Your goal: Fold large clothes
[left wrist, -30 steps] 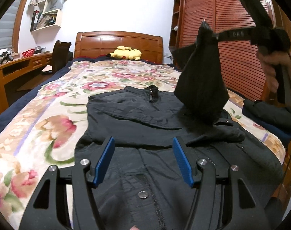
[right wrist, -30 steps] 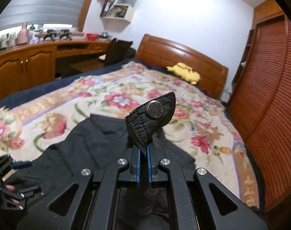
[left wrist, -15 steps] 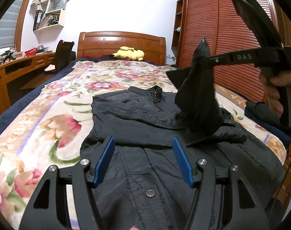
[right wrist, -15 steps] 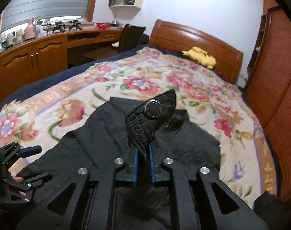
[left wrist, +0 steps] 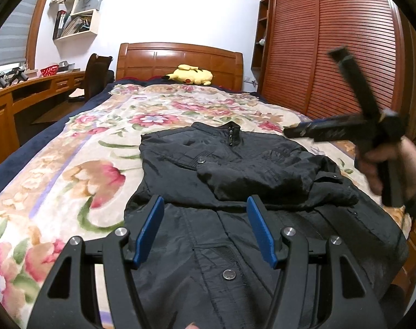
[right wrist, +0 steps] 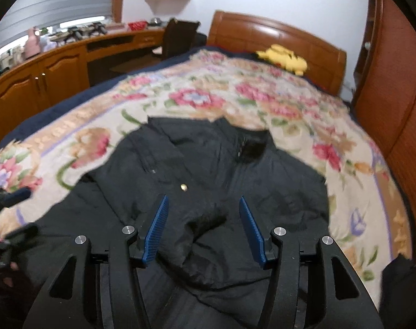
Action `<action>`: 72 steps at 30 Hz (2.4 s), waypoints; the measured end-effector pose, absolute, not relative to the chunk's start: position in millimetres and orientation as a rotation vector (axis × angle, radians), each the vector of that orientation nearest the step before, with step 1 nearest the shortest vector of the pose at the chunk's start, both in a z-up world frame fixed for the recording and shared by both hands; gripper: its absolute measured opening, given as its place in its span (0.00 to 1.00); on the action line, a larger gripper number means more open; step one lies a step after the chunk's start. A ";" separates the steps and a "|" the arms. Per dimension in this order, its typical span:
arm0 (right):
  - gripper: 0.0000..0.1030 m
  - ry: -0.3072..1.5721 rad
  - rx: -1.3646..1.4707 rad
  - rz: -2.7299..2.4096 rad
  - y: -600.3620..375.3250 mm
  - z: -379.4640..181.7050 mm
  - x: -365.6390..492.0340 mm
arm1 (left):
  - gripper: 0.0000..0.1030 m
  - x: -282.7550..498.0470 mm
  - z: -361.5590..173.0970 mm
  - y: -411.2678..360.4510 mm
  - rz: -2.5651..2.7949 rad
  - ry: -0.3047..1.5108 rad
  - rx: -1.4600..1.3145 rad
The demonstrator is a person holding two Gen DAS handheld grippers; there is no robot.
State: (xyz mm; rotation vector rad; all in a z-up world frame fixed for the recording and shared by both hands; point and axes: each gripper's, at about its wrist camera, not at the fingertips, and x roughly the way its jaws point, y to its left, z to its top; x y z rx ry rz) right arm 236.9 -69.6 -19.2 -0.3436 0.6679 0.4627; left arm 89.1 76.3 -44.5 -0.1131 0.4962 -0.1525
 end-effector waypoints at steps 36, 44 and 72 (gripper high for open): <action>0.09 0.738 -0.286 0.632 -31.3 -84.3 162.0 | 0.60 60.2 -47.7 125.0 -0.056 0.499 -0.143; 0.15 0.801 -0.319 0.632 -46.1 -106.7 132.6 | 0.60 57.0 -49.0 128.5 -0.047 0.500 -0.150; 0.50 0.870 -0.276 0.640 -1.4 -103.2 176.3 | 0.60 54.2 -52.0 131.2 -0.043 0.510 -0.129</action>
